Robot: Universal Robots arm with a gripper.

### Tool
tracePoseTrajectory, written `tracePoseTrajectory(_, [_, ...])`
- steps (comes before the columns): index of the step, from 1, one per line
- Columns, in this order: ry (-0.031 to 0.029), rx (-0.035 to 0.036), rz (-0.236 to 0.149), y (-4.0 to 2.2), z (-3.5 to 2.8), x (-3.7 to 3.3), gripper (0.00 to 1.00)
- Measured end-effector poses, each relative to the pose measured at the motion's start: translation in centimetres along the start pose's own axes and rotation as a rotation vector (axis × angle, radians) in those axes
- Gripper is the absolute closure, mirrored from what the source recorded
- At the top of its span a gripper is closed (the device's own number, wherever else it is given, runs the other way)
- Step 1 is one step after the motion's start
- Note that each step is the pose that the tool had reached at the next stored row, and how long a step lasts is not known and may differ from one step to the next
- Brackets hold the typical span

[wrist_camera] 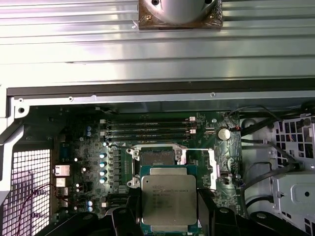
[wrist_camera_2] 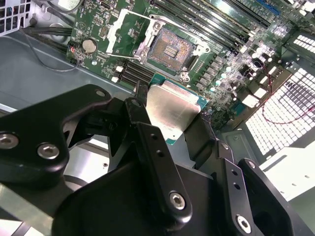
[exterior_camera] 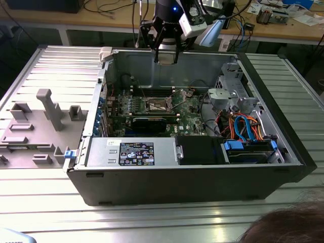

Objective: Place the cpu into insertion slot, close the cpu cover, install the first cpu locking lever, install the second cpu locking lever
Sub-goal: 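Install the second cpu locking lever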

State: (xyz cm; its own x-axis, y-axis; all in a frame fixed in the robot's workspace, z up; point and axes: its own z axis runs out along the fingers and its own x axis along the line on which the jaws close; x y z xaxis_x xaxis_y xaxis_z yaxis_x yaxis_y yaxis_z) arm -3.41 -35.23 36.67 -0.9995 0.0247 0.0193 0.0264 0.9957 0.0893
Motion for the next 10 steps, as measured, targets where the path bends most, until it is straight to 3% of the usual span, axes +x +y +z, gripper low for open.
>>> tracePoseTrajectory(10, [0.0000, 0.0000, 0.000, -0.02, 0.19, 0.00, 0.45])
